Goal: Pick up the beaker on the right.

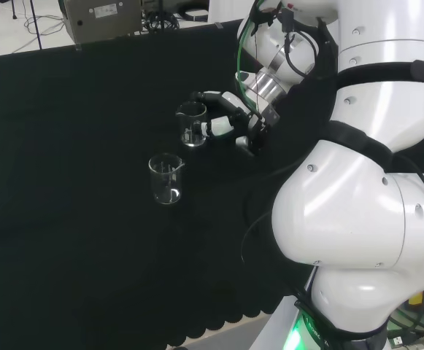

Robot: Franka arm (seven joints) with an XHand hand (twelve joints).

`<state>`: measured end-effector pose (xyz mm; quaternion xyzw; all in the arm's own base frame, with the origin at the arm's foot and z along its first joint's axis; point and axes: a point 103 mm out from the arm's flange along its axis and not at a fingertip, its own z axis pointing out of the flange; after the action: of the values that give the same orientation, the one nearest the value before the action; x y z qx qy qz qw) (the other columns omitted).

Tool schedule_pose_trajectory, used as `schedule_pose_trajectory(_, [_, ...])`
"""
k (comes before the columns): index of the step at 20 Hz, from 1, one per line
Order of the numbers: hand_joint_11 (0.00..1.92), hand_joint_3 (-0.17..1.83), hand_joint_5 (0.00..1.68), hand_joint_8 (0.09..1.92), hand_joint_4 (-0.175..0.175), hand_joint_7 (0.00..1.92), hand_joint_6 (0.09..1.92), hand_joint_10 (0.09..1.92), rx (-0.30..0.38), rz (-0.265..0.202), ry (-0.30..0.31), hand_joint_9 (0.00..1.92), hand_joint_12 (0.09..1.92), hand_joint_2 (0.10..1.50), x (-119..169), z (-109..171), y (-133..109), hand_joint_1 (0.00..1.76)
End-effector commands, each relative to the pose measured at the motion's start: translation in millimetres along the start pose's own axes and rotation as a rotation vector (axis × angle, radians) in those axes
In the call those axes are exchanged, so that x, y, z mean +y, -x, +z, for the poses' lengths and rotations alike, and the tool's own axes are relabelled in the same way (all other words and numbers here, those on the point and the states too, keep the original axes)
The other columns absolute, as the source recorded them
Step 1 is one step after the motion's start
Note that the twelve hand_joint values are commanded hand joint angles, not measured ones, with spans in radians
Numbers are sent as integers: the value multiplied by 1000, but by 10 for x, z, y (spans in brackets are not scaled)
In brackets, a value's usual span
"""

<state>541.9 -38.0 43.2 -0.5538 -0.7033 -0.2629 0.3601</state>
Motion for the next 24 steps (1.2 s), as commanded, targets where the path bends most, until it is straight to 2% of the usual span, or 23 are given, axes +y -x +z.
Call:
schedule_pose_trajectory(1, [0, 729, 480, 651, -35, 259, 88, 564, 12, -23, -28, 362, 1368, 508, -9, -20, 64, 956])
schedule_pose_trajectory(11, [0, 741, 463, 648, -35, 250, 87, 562, -44, -76, -81, 362, 1362, 498, 5, 47, -182, 937])
schedule_pose_trajectory(19, [0, 746, 488, 656, -33, 268, 100, 571, -62, -21, -70, 391, 1364, 495, 1, 102, -131, 928])
schedule_pose_trajectory(24, [1, 743, 492, 660, -33, 280, 107, 574, -47, -15, -43, 412, 1376, 496, 10, 74, -147, 926])
